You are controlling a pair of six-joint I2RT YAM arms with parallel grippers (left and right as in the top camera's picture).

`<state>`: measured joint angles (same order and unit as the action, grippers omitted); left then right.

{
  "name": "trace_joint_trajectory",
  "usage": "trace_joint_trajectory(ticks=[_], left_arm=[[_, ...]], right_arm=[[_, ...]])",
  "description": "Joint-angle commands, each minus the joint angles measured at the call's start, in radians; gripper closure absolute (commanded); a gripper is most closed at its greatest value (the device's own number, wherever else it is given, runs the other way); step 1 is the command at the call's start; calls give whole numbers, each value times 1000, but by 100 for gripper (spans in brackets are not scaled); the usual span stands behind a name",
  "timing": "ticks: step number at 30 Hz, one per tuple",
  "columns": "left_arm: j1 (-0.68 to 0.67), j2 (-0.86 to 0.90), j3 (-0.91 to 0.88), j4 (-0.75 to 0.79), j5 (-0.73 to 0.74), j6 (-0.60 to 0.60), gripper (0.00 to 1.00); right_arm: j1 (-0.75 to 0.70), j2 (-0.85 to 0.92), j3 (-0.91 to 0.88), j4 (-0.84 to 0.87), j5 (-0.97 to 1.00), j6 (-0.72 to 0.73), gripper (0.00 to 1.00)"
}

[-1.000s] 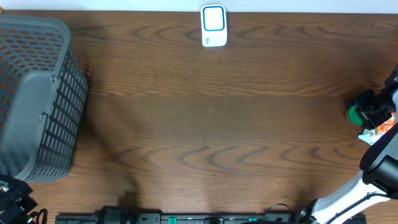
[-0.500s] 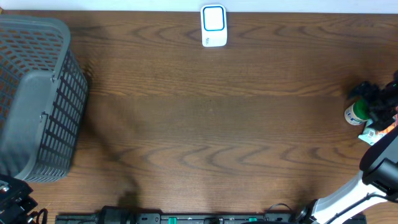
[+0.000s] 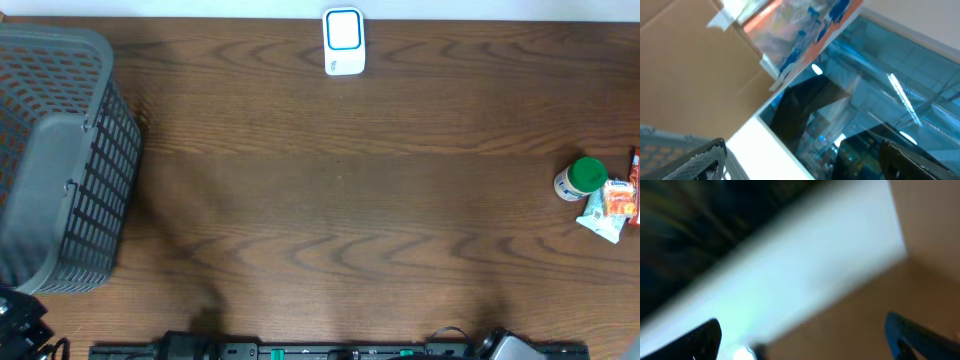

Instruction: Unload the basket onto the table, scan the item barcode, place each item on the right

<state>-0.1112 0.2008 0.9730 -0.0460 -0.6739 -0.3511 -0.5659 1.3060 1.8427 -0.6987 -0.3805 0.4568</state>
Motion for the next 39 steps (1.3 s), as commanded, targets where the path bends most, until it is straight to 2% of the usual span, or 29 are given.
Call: trace_joint_trajectory(ticks=[1,5,10,19,26,33,39], left_arm=[[6,-26,-3,29,12,145,3],[6,-76,-3,10,13,152,3],[6,-157,-23,-5,21,151,3],[10,-198,-61,11,110,151,2],[10,-198,-62,18,113,151,2],[10,-198,-119,-1,267,148,2],[10,-198,-204,0,274,148,2]], right_arm=[[3,-138,10,115,-81,37,1],[3,-245,10,193,-82,58,1],[21,-323,8,91,-80,50,1],[205,-411,-53,54,-78,-17,1],[348,-648,-359,202,93,-27,1],[350,-850,-672,461,246,-45,1],[350,-1003,-908,653,278,-53,1]])
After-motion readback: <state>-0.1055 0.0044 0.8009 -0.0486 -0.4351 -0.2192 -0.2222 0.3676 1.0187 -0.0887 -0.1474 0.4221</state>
